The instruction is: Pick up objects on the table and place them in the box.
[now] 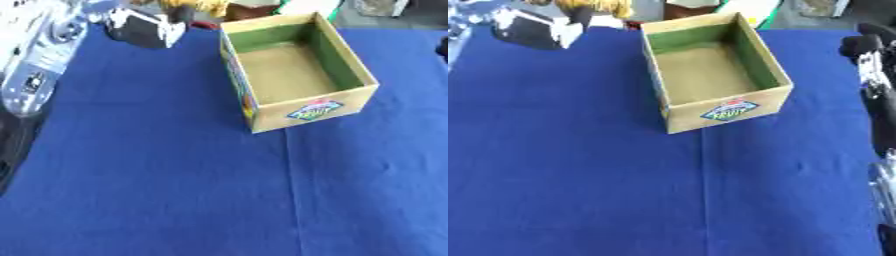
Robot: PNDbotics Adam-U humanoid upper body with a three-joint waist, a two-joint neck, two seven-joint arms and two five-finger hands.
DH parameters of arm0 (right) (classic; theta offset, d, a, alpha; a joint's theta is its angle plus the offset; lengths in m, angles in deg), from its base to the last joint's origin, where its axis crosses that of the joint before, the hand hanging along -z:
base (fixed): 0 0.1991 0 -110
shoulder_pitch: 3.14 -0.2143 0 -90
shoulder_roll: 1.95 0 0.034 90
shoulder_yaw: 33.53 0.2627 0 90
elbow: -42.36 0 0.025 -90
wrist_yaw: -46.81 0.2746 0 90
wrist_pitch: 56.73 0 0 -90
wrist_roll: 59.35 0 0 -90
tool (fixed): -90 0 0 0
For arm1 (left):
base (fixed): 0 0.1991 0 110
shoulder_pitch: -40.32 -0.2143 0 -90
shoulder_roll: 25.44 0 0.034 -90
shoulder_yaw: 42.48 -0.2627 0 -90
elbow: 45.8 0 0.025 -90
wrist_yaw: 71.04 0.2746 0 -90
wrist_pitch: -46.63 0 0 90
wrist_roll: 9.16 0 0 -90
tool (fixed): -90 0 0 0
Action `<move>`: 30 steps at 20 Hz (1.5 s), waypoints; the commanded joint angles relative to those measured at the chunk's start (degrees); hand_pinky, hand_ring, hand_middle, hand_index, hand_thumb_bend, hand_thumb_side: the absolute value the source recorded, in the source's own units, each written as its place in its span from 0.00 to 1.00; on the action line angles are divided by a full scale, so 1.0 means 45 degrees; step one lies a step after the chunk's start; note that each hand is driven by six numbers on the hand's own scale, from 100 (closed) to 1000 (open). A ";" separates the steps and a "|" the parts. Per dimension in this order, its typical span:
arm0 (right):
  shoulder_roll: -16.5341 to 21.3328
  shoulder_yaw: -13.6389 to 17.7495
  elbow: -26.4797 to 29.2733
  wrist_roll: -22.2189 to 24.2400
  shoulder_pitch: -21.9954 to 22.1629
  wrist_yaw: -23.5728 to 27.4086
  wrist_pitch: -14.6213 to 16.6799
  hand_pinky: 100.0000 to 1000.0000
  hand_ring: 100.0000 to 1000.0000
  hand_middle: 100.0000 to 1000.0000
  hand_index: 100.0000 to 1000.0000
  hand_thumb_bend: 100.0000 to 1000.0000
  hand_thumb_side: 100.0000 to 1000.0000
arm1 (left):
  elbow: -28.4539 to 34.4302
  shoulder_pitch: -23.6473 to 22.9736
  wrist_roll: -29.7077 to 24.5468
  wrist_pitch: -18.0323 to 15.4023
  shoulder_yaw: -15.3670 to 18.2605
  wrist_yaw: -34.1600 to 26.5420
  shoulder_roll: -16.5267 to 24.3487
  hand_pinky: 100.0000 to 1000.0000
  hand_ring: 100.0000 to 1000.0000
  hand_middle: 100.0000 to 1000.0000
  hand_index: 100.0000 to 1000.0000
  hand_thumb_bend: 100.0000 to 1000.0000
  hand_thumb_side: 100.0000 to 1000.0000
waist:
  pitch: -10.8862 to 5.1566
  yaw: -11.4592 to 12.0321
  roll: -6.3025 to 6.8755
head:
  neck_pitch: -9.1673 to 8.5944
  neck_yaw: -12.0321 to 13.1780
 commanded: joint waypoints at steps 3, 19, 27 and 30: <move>-0.0034 -0.0098 0.0255 0.0200 -0.0471 0.0234 0.0126 0.89 0.76 0.67 0.84 0.00 0.68 | -0.0804 0.0845 0.1040 0.0150 0.0425 0.1020 -0.0684 0.13 0.22 0.11 0.22 0.00 0.30 | -0.0188 -0.0602 0.0029 | -0.0225 0.0673; -0.0829 -0.0824 0.0255 0.1060 -0.1453 0.0910 0.0278 0.89 0.76 0.68 0.84 0.00 0.65 | -0.4918 0.1094 0.4475 -0.0291 0.0691 0.4355 -0.2598 0.14 0.24 0.11 0.23 0.00 0.30 | -0.0078 -0.2432 0.0456 | -0.0109 0.2314; -0.1047 -0.1119 0.0255 0.1434 -0.1762 0.1157 0.0335 0.89 0.76 0.68 0.84 0.00 0.65 | -0.6346 0.1110 0.4712 -0.0657 0.0911 0.5717 -0.2791 0.16 0.27 0.13 0.24 0.00 0.29 | 0.0135 -0.2952 0.0548 | -0.0131 0.2645; -0.1013 -0.1108 0.0255 0.1448 -0.1679 0.1140 0.0322 0.90 0.76 0.68 0.85 0.00 0.65 | -0.6565 0.1024 0.4227 -0.0904 0.0951 0.6070 -0.2772 0.17 0.28 0.13 0.25 0.00 0.28 | 0.0197 -0.2919 0.0532 | -0.0052 0.2555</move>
